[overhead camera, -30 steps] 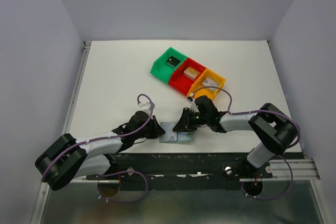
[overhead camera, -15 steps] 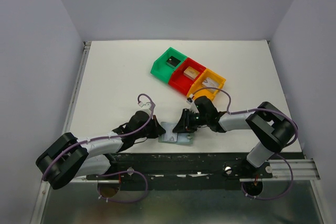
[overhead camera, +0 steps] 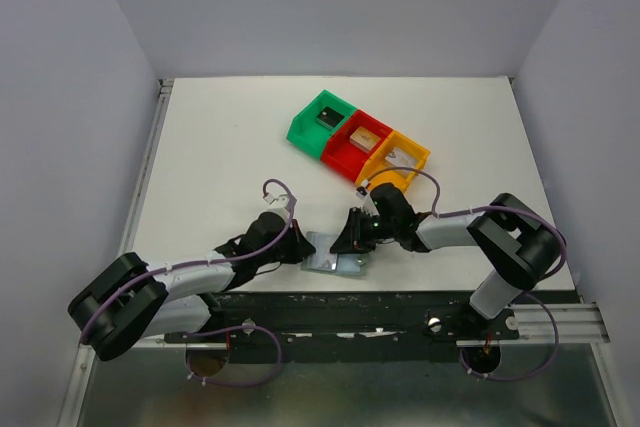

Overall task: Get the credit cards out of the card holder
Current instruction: Remove the credit card from the card holder.

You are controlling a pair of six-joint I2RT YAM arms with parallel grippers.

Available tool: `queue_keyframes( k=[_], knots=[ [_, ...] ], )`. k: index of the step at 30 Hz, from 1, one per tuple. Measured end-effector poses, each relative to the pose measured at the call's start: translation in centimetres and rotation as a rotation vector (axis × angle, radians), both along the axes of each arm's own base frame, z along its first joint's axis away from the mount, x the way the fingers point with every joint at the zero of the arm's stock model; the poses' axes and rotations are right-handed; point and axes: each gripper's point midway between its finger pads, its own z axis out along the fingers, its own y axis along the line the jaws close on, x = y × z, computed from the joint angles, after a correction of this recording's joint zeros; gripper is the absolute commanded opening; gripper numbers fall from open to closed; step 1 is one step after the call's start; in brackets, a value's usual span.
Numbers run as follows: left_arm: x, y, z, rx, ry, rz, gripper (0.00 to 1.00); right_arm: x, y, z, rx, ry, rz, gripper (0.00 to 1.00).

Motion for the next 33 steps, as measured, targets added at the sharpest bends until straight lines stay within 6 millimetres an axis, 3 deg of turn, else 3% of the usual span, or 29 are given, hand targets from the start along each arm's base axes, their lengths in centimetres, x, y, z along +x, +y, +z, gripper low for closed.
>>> queue_keyframes(
  k=[19, 30, 33],
  knots=[
    [-0.2, 1.1, -0.2, 0.010, 0.016, 0.073, 0.00, -0.2, 0.4, 0.9, 0.020, -0.018, 0.014, 0.22],
    [-0.3, 1.7, -0.5, 0.016, 0.026, 0.106, 0.00, -0.2, 0.5, 1.3, 0.031, -0.025, 0.015, 0.12],
    [-0.3, 1.7, -0.5, 0.016, 0.027, 0.107, 0.00, -0.2, 0.5, 1.3, 0.033, -0.026, 0.015, 0.15]
  ],
)
